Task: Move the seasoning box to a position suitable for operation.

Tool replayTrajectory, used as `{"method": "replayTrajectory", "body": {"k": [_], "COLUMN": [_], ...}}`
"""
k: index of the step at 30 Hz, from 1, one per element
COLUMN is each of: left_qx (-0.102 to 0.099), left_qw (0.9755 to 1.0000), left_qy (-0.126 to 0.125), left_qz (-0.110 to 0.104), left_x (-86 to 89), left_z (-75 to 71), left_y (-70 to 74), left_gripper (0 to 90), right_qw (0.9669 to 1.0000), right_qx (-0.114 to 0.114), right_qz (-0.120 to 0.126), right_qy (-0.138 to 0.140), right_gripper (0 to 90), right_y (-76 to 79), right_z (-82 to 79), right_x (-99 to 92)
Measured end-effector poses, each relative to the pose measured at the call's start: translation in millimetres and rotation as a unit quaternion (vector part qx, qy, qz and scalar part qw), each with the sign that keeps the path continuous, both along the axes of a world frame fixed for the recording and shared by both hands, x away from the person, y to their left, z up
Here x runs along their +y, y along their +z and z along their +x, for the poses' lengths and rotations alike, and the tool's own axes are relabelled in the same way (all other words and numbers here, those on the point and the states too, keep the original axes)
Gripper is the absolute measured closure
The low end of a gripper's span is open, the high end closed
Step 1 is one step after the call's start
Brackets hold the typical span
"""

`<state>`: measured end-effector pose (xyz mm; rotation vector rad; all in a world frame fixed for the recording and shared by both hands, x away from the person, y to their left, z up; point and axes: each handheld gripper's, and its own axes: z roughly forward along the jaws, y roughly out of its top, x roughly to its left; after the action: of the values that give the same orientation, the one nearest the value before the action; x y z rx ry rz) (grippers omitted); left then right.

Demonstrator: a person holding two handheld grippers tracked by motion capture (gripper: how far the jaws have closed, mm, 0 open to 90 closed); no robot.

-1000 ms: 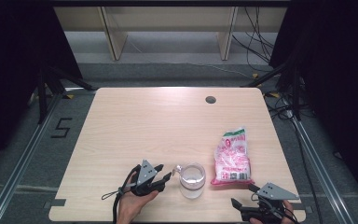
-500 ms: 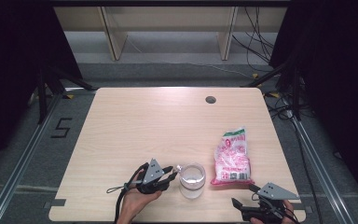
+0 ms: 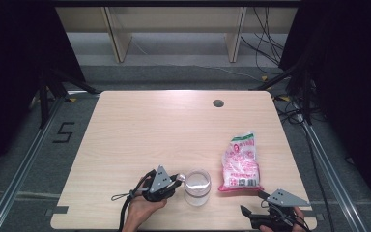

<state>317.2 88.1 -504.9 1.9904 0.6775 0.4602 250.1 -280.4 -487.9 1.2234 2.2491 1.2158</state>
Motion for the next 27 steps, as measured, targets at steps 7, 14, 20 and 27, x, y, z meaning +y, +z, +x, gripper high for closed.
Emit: {"method": "replayTrajectory", "body": {"k": [7, 14, 20, 27], "left_qx": [0.004, -0.009, -0.020, -0.011], "left_qw": [0.9998, 0.9988, 0.9966, 0.9938], "left_qy": [-0.010, -0.029, -0.055, -0.083], "left_qz": [-0.019, -0.039, -0.059, -0.073], "left_x": [14.2, 20.9, 29.9, 21.0], "left_z": [-13.9, -18.1, -22.4, -24.1], "left_y": [-2.9, 0.2, 8.4, 9.3], "left_gripper": [75.1, 68.0, 68.8, 67.4], "right_qw": [1.0000, 0.9999, 0.9999, 1.0000], "right_qx": [-0.001, 0.011, 0.012, 0.003], "right_qz": [-0.001, 0.006, 0.002, -0.004], "right_qy": [-0.003, -0.008, -0.007, -0.001], "right_gripper": [17.6, 17.6, 17.6, 17.6], "right_y": [-0.8, -1.0, -2.3, -2.9], "right_z": [-0.1, -1.7, -1.1, 1.3], "right_x": [0.6, 1.8, 2.0, -0.4]}}
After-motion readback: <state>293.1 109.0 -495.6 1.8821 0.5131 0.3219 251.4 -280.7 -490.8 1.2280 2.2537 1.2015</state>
